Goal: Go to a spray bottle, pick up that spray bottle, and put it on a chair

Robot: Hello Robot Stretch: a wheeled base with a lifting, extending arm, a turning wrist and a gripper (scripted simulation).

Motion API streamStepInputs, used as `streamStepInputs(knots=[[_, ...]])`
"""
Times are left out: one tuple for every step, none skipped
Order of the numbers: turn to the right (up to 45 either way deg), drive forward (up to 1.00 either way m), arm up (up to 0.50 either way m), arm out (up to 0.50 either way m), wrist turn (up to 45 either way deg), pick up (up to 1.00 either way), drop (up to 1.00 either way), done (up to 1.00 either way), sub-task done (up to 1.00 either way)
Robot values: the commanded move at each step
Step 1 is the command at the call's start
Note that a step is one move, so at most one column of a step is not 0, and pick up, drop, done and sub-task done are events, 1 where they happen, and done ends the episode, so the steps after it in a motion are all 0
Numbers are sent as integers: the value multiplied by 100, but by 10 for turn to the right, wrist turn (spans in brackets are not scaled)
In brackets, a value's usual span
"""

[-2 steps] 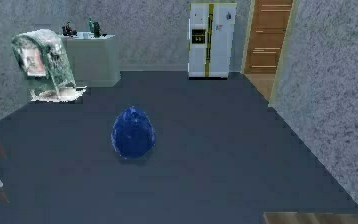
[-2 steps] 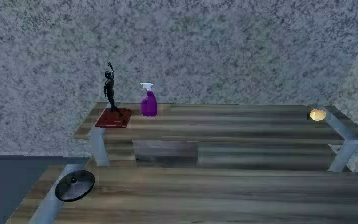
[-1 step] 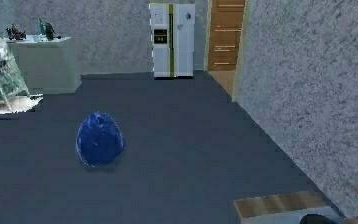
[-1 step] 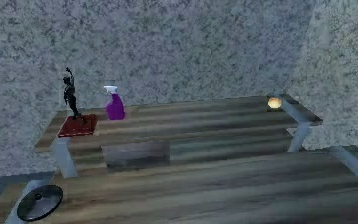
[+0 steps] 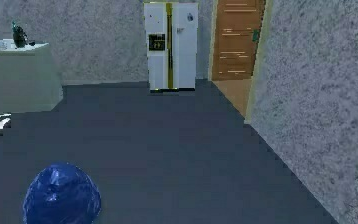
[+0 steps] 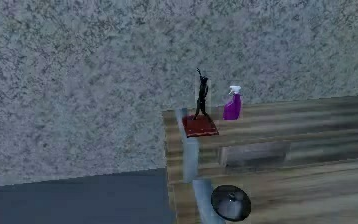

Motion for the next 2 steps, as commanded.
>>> streamStepInputs(knots=[[360, 0, 0, 0, 0, 0, 0, 0, 0], [0, 20, 0, 0, 0, 0, 0, 0, 0]])
